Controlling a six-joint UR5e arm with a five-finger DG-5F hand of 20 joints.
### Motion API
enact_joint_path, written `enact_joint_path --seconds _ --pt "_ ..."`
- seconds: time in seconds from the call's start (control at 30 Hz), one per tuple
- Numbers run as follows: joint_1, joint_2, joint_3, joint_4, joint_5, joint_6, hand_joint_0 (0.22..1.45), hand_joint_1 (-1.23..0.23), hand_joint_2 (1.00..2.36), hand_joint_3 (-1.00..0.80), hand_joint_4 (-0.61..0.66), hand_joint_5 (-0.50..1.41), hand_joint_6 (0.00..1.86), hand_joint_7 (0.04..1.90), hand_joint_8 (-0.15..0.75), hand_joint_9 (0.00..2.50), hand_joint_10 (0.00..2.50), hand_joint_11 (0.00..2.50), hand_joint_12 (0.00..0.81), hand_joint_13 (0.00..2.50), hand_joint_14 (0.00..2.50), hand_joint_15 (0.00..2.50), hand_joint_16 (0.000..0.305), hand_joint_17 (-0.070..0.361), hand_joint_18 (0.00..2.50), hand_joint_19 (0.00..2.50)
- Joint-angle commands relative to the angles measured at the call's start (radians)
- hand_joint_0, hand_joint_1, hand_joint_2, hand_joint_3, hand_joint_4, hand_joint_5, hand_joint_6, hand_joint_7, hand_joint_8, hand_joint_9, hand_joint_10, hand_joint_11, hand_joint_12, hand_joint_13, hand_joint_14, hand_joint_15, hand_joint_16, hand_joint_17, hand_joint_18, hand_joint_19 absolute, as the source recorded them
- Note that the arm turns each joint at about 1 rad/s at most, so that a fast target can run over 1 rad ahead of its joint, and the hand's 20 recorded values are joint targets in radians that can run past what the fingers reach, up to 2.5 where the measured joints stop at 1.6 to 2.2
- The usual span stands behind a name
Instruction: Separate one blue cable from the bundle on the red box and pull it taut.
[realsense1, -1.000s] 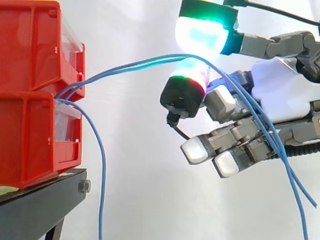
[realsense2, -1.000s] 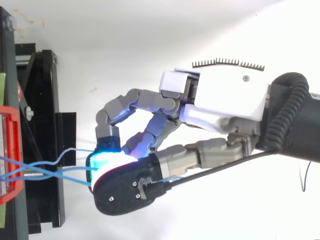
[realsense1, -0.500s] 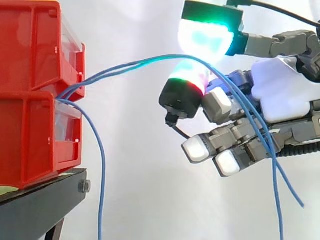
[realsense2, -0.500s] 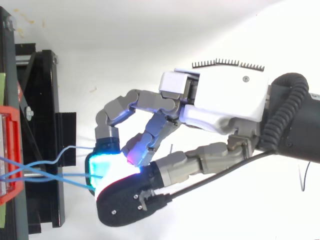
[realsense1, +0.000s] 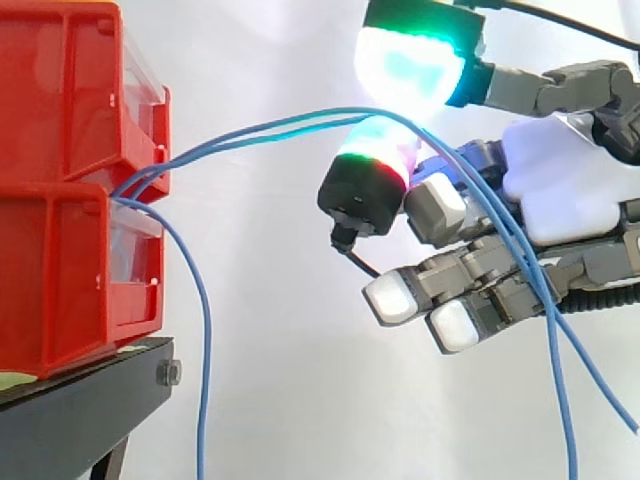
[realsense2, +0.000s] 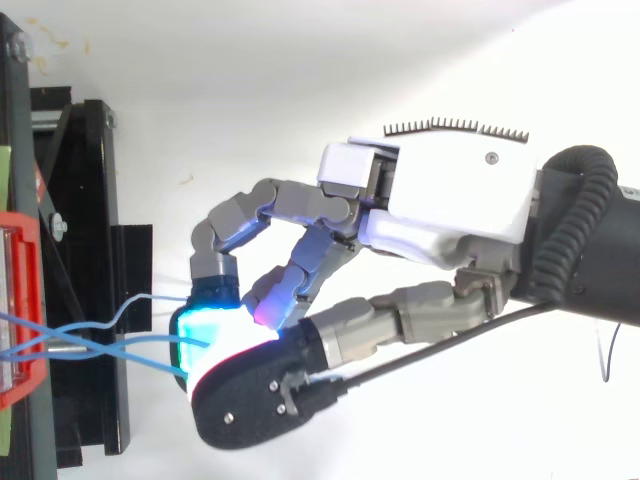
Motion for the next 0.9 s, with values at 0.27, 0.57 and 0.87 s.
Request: enact_joint_path --seconds 0.27,0.57,0.87 --pt "-0.001 0.0 0.0 0.0 0.0 -0.001 0.63 -0.87 1.01 -0.37 0.09 -0.15 0.86 1.17 0.356 1.11 0.02 0.65 0.391 0.82 0.01 0.39 0.048 0.108 0.83 0.44" --pt "-0.001 0.0 0.0 0.0 0.0 -0.001 0.78 -0.98 1.0 -0.5 0.04 -0.18 0.9 1.08 0.315 0.97 0.01 0.65 0.371 0.78 0.01 0.36 0.046 0.104 0.81 0.34" --pt "-0.001 0.0 0.0 -0.001 0.002 0.001 0.52 -0.91 1.0 -0.5 0.12 -0.17 0.89 1.06 0.348 1.0 0.02 0.65 0.398 0.8 0.01 0.39 0.05 0.112 0.82 0.37"
